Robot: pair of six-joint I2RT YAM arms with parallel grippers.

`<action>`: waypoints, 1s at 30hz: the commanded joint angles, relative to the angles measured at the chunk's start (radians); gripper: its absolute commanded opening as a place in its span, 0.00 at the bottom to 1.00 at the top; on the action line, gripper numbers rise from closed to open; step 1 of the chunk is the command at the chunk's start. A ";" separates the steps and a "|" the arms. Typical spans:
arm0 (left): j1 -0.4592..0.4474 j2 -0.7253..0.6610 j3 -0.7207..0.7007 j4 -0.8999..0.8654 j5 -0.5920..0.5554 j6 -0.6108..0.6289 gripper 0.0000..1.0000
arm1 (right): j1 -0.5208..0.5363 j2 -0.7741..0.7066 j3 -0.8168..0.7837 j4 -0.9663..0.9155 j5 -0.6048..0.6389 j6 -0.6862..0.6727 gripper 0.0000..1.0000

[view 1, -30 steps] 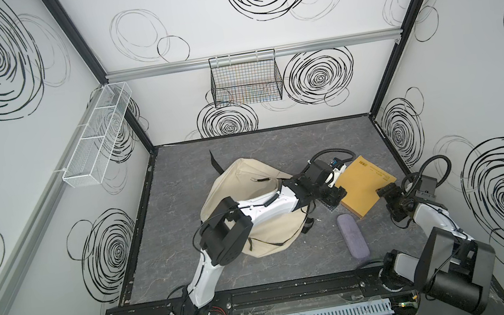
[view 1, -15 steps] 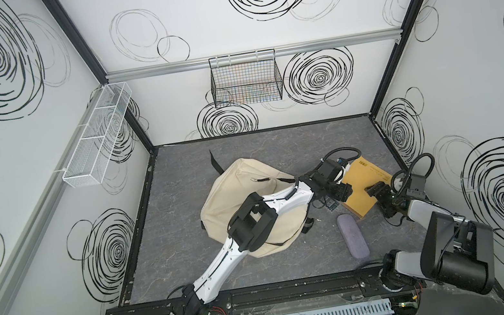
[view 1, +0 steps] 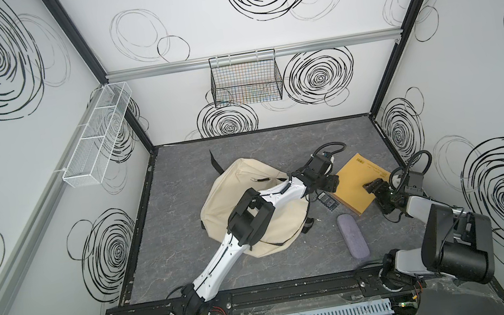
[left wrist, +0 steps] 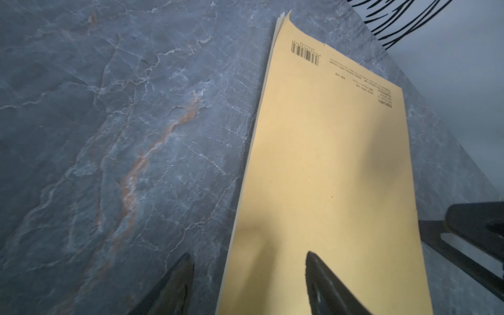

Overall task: Pack books, pencil case, and school supplies into a backpack
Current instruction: Pick up the book from the middle-right of the table.

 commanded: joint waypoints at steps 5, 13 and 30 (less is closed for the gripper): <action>-0.007 0.033 -0.036 0.037 0.062 -0.025 0.68 | -0.013 -0.014 -0.036 0.113 -0.086 0.063 0.71; 0.002 0.029 -0.071 0.046 0.075 -0.034 0.68 | -0.011 -0.042 -0.085 0.322 -0.234 0.183 0.52; 0.007 0.017 -0.082 0.067 0.096 -0.072 0.67 | -0.017 0.223 -0.027 0.199 -0.220 0.013 0.45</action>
